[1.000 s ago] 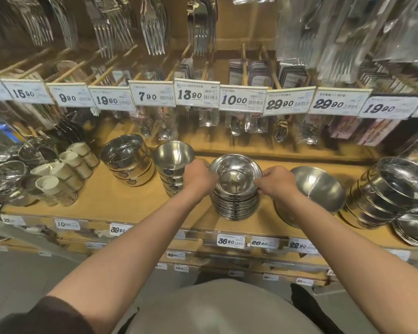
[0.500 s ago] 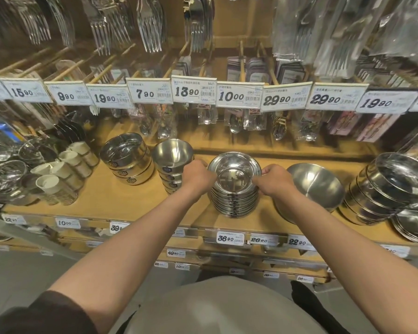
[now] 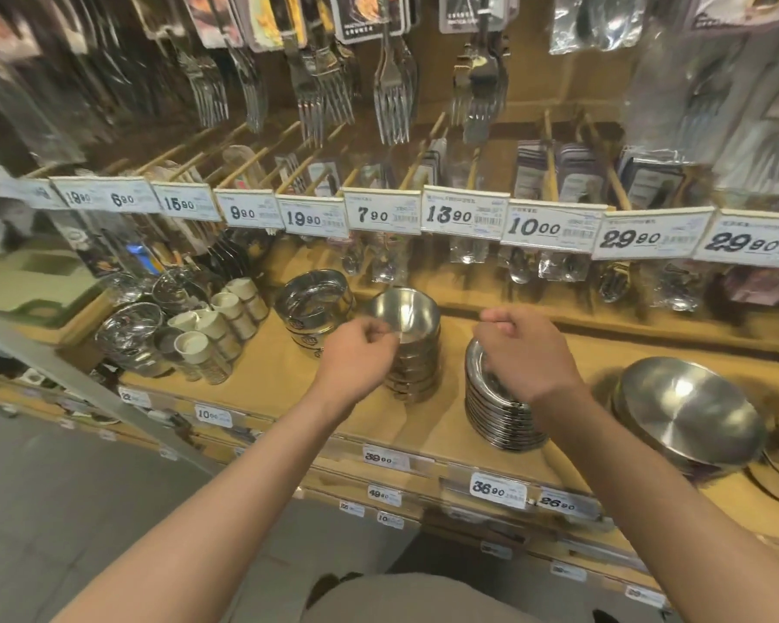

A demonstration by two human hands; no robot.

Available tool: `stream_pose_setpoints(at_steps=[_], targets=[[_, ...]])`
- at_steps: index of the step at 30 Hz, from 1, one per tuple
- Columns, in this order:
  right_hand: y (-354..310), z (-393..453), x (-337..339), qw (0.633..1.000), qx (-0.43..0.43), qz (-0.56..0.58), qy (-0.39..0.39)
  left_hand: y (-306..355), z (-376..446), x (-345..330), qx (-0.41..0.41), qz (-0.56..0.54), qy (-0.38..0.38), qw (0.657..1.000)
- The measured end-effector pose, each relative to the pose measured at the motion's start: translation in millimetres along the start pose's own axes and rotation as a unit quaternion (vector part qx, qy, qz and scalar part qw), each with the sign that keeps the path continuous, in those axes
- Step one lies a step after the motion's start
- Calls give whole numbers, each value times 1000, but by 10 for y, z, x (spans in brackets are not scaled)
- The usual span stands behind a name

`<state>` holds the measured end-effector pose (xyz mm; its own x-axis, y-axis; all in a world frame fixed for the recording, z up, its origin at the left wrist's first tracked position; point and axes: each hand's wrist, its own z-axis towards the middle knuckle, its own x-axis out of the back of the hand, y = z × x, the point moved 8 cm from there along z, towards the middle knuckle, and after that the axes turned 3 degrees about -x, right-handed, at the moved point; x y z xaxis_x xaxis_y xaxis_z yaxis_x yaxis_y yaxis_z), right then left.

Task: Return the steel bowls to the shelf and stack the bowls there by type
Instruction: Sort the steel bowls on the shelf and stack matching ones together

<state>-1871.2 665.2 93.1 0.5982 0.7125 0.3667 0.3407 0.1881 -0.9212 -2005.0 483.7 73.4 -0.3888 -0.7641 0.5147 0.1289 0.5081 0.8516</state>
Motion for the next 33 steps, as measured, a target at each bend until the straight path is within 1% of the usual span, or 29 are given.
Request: stream_pose_setpoints(at_steps=[3, 7, 9, 11, 14, 16, 18, 21, 22, 25, 28, 31, 33], targets=[[-60, -67, -563, 994, 11, 18, -103, -340, 45, 464, 47, -13, 41, 998], [135, -127, -1309, 976, -45, 39, -207, -945, 104, 967, 109, -36, 80, 990], [224, -125, -1624, 969, -73, 47, -230, -1208, 184, 1151, 133, -46, 81, 987], [279, -45, -1930, 965, -109, 66, -230, -1422, 369, 1300, 149, -68, 76, 984], [264, 218, -2340, 963, -155, 97, -196, -1606, 766, 1432, 157, -85, 68, 982], [212, 465, -2534, 964, -185, 128, -140, -1676, 1084, 1435, 155, -87, 40, 983], [160, 687, -2697, 963, -194, 157, -100, -1717, 1388, 1401, 149, -82, 7, 985], [146, 960, -2820, 984, -159, 67, -53, -1789, 1775, 1337, 154, -94, -10, 984], [172, 1022, -2858, 985, -160, 55, -36, -1827, 1886, 1295, 157, -98, -21, 982], [261, 1119, -2883, 974, -196, 114, 24, -1905, 2084, 1140, 178, -117, -80, 974], [302, 1230, -2862, 979, -179, 87, 33, -2015, 2202, 1012, 198, -96, -114, 969], [314, 1243, -2838, 982, -174, 60, 36, -2042, 2275, 953, 171, -62, -118, 976], [344, 1207, -2848, 983, -176, 49, 37, -2028, 2254, 956, 150, -47, -133, 979]])
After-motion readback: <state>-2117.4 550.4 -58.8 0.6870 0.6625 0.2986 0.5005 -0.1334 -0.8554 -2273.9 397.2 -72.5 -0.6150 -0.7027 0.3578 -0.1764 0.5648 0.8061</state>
